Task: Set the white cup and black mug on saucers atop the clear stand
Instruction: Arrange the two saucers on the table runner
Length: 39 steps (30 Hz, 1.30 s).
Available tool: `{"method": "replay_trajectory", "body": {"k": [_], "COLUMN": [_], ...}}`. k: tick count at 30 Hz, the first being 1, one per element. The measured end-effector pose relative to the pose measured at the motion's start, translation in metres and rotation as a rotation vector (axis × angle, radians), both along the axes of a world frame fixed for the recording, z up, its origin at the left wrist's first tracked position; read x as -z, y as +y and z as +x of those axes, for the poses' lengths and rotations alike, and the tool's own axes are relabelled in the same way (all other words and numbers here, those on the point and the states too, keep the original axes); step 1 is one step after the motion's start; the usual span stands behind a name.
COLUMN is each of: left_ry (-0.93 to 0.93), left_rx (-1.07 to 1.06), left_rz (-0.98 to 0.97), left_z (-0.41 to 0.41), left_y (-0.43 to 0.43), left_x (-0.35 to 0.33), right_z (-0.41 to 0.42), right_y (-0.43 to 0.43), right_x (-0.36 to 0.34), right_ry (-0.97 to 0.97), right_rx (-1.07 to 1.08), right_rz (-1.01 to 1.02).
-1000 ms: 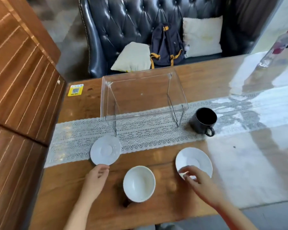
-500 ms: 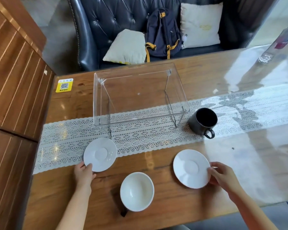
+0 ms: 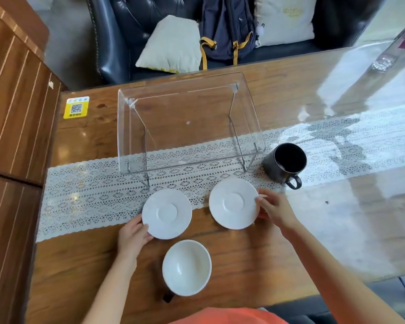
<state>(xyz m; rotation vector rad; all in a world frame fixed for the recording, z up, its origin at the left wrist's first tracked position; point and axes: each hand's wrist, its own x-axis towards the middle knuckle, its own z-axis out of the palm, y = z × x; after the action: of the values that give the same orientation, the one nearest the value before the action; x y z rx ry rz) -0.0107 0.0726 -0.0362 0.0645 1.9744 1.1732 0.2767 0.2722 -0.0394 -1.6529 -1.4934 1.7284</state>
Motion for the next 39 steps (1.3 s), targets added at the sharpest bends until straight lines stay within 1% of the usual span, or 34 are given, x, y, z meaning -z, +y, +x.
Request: {"method": "replay_trajectory", "body": {"k": [4,10,15,18,22,24,26,29,31,33,35,37,39], "left_ry": [0.033,0.188,0.289,0.347,0.493,0.527,0.524,0.497,0.496,0.509,0.494,0.415,0.275], "left_rx": [0.002,-0.032,0.008,0.094,0.291,0.345,0.365,0.305,0.302,0.388,0.5,0.601,0.629], "left_rz": [0.023,0.002,-0.027,-0.076,-0.139,-0.147,-0.136,-0.097,-0.082,-0.091,-0.114,-0.138,-0.151], "left_z": [0.007,0.015,0.01,0.008,0.005,0.004,0.006,0.014,0.022,0.029,0.034,0.039,0.047], "left_y": [0.013,0.008,0.012,0.013,0.007,0.006,0.005,0.0,-0.009,-0.022,-0.036,-0.048,-0.059], "left_x": [0.008,0.017,0.02,0.018,0.015,0.014,0.012,0.008,0.005,0.005,0.007,0.006,0.002], "right_z": [-0.008,-0.007,-0.006,-0.007,0.0,0.01,0.024,0.046,0.057,0.063,0.063,0.06,0.058], "right_y": [0.008,0.004,0.002,0.0,0.001,-0.001,-0.003,-0.001,0.004,0.01,0.015,0.017,0.018], "right_x": [0.009,0.012,0.012,0.009,-0.001,-0.009,-0.016,-0.022,-0.028,-0.035,-0.043,-0.045,-0.043], "right_ry": [-0.009,-0.094,-0.11,-0.108,-0.04,-0.002,0.012,0.023,0.045,0.095,0.109,0.106,0.102], "right_rx": [0.033,0.088,0.122,0.126,0.054,0.016,0.066,0.264,0.349,0.332,0.249,0.18,0.167], "right_rz": [0.017,0.065,0.075,0.075,-0.075,-0.117,-0.106,-0.046,-0.035,-0.029,-0.039,-0.052,-0.06]}}
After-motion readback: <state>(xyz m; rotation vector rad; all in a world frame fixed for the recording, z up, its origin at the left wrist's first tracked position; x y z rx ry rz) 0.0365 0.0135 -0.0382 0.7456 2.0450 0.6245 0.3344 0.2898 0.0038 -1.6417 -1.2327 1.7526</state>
